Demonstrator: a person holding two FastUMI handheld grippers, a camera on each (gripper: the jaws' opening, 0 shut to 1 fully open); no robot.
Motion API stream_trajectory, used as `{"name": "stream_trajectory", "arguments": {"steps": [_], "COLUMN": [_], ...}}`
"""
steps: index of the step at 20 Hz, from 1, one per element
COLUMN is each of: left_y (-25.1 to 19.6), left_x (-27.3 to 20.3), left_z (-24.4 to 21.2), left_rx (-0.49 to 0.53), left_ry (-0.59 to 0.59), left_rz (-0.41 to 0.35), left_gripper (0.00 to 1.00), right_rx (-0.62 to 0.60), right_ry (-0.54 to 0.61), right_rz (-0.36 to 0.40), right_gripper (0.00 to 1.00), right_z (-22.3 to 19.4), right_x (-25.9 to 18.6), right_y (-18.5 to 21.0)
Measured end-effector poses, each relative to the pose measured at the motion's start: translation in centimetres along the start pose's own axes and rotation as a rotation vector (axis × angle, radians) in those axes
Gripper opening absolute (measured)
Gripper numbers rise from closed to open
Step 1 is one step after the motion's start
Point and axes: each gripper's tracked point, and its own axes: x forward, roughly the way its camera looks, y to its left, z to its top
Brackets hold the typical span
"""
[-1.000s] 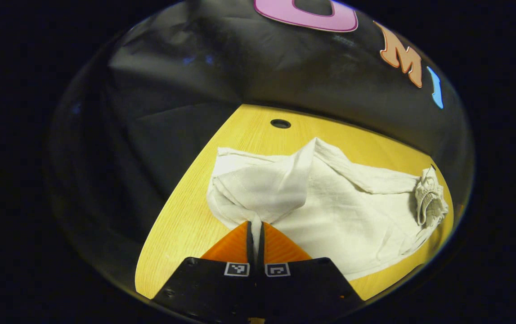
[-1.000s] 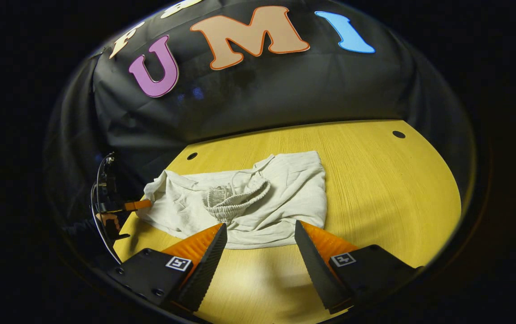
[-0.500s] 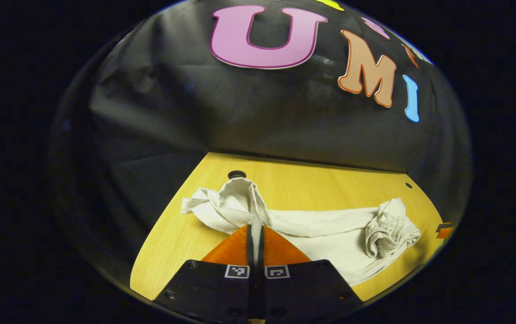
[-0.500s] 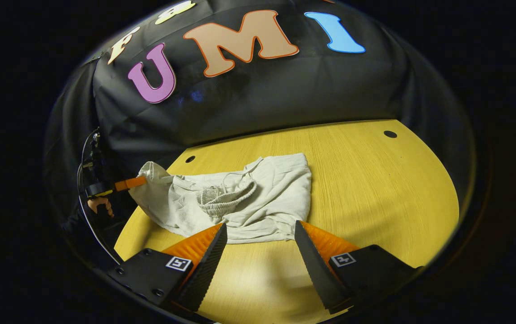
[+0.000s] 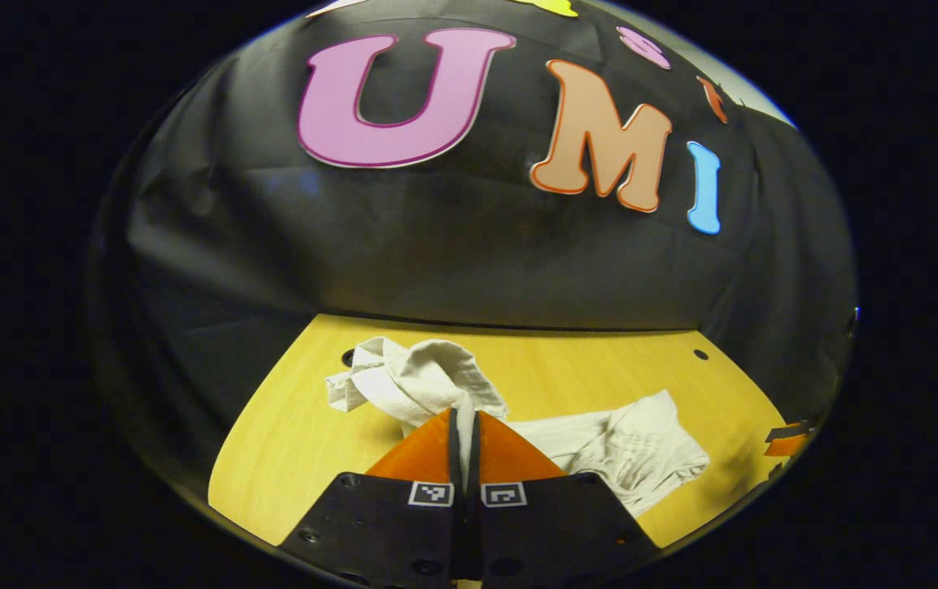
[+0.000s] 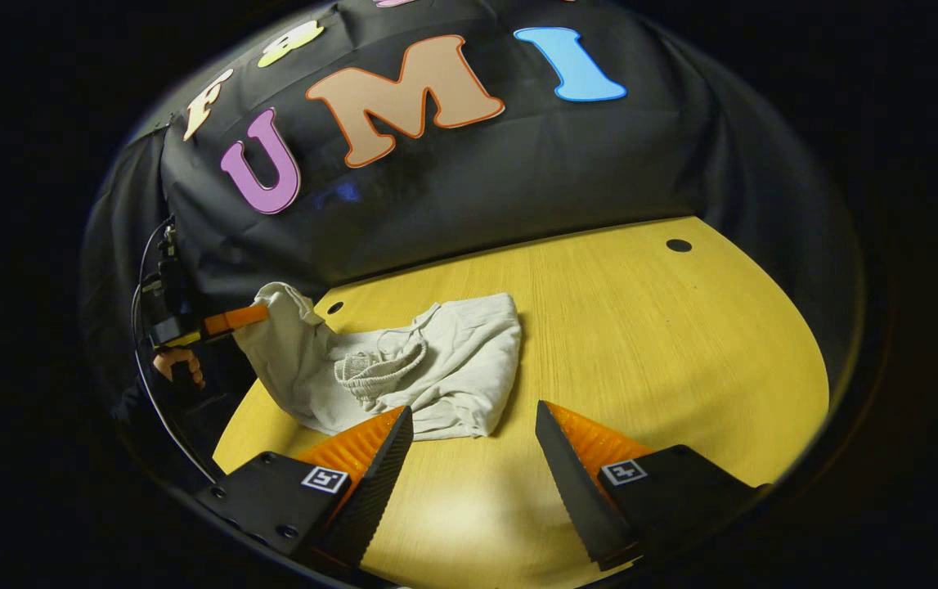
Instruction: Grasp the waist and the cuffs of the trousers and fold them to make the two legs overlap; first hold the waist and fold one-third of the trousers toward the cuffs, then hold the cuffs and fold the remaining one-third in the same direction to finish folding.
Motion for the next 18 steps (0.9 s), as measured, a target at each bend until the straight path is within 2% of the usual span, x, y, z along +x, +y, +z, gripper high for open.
{"name": "stream_trajectory", "arguments": {"steps": [2, 3, 5, 11, 13, 14, 18], "left_y": [-3.0, -4.5, -7.4, -15.1, -17.7, -19.0, -23.3], "left_x": [0.5, 0.8, 1.2, 3.0, 3.3, 3.6, 4.5], "left_z": [1.0, 1.3, 1.8, 2.6, 2.2, 1.9, -1.2], "left_rx": [0.017, 0.023, 0.034, 0.085, 0.095, 0.101, 0.139], "left_ry": [-0.012, -0.012, -0.013, -0.004, -0.001, 0.003, 0.041], "left_rz": [-0.040, -0.060, -0.099, -0.180, -0.205, -0.217, -0.247], "left_gripper": [0.00, 0.00, 0.00, 0.00, 0.00, 0.00, 0.00], "right_rx": [0.010, 0.016, 0.027, 0.049, 0.058, 0.063, 0.080], "right_ry": [-0.007, -0.010, -0.018, -0.034, -0.035, -0.034, -0.037], "right_rz": [-0.007, -0.011, -0.020, -0.056, -0.068, -0.075, -0.097], "right_gripper": [0.92, 0.96, 0.91, 0.92, 0.91, 0.96, 0.96], "right_z": [0.2, 0.2, 0.2, 0.2, 0.0, -0.1, -0.4], "right_x": [-0.7, -1.0, -1.8, -4.2, -5.0, -5.4, -6.6], "right_y": [-1.2, -1.7, -2.8, -5.9, -7.0, -7.6, -9.3]}}
